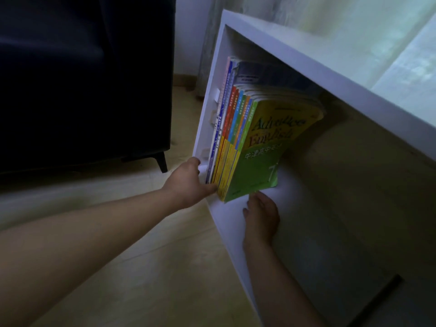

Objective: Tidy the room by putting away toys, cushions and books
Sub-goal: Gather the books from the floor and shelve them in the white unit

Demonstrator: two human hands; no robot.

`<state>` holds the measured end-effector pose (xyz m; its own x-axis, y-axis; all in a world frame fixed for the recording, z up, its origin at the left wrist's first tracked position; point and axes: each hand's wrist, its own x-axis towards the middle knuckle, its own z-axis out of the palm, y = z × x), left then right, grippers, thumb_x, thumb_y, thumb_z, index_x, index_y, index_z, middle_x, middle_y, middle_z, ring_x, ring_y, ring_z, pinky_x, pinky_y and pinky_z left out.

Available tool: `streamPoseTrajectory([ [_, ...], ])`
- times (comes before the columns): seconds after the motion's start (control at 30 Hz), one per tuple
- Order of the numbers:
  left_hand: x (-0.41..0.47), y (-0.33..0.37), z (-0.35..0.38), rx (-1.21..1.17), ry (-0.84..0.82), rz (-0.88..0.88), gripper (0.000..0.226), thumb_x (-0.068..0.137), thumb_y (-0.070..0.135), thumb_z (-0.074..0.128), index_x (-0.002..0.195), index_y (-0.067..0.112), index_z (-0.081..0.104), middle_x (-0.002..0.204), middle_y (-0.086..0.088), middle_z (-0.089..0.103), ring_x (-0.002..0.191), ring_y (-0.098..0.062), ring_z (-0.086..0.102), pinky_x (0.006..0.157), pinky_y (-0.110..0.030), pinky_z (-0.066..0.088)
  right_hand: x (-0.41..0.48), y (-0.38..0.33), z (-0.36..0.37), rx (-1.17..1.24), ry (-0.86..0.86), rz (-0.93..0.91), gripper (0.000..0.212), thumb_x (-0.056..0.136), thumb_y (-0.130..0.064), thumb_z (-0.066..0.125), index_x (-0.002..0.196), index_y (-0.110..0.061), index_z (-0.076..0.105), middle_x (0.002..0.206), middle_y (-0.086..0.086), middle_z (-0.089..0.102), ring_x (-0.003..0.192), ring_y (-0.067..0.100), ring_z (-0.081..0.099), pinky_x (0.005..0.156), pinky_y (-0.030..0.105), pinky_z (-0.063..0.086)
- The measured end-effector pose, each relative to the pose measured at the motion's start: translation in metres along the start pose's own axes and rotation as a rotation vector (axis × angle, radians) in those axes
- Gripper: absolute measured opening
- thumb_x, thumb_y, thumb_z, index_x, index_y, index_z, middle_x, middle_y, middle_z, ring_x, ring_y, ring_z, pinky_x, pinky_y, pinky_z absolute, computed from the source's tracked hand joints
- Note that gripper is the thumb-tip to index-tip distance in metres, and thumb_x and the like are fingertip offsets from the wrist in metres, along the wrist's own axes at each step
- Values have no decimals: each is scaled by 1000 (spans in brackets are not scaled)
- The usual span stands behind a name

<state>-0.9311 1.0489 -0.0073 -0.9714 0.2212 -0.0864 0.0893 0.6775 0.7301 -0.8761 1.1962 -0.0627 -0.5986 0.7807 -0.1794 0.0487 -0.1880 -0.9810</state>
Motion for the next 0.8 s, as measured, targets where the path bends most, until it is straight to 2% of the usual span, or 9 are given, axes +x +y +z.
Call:
streamPoseTrajectory([
  [0.1, -11, -5, -7, 2, -20, -8, 72, 79, 41, 73, 136, 13, 41, 127, -6, 57, 108, -21, 58, 84, -29, 48, -33, -10, -19, -65, -94, -52, 17, 88, -5, 64, 100, -16, 63, 99, -1, 68, 92, 12, 64, 91, 39, 54],
  [0.2, -27, -12, -15, 12, -59, -10, 60, 80, 36, 73, 131, 15, 48, 121, -2, 61, 101, -17, 60, 85, -29, 50, -60, -15, -39, -201, -228, -141, 19, 87, -4, 66, 101, -16, 65, 101, -3, 69, 86, 2, 64, 75, 13, 51],
  [0.27, -38, -18, -17, 4, -114, -25, 54, 79, 33, 74, 126, 16, 52, 115, 2, 62, 98, -14, 61, 85, -28, 52, -69, -14, -44, -266, -317, -191, 18, 86, -6, 68, 96, -21, 66, 98, -7, 70, 84, -3, 65, 70, 6, 47],
  [0.37, -57, -24, -19, 24, -185, -38, 51, 80, 33, 73, 124, 18, 53, 112, 5, 61, 97, -12, 62, 82, -24, 51, -77, -14, -42, -303, -380, -222, 21, 86, -6, 68, 93, -25, 65, 98, -8, 70, 90, 2, 66, 73, 8, 48],
  [0.47, -72, -27, -27, 9, -185, -69, 49, 82, 33, 72, 125, 18, 53, 114, 4, 61, 98, -11, 62, 81, -22, 50, -85, -19, -34, -287, -443, -234, 21, 86, -5, 67, 98, -22, 66, 100, -7, 70, 92, 2, 66, 74, 8, 48],
  [0.6, -86, -15, -54, -53, -64, -102, 44, 81, 33, 72, 119, 19, 57, 107, 7, 62, 91, -7, 64, 78, -20, 51, -98, -37, -23, -243, -553, -236, 18, 87, -9, 67, 98, -24, 66, 99, -8, 70, 92, 0, 65, 75, 13, 49],
  [0.8, -135, -6, -115, -111, 92, -177, 39, 82, 33, 71, 117, 26, 56, 109, 13, 62, 96, -4, 62, 85, -28, 55, -131, -72, 8, -214, -786, -253, 13, 90, -19, 64, 102, -24, 68, 101, -7, 71, 97, 5, 65, 83, 26, 51],
])
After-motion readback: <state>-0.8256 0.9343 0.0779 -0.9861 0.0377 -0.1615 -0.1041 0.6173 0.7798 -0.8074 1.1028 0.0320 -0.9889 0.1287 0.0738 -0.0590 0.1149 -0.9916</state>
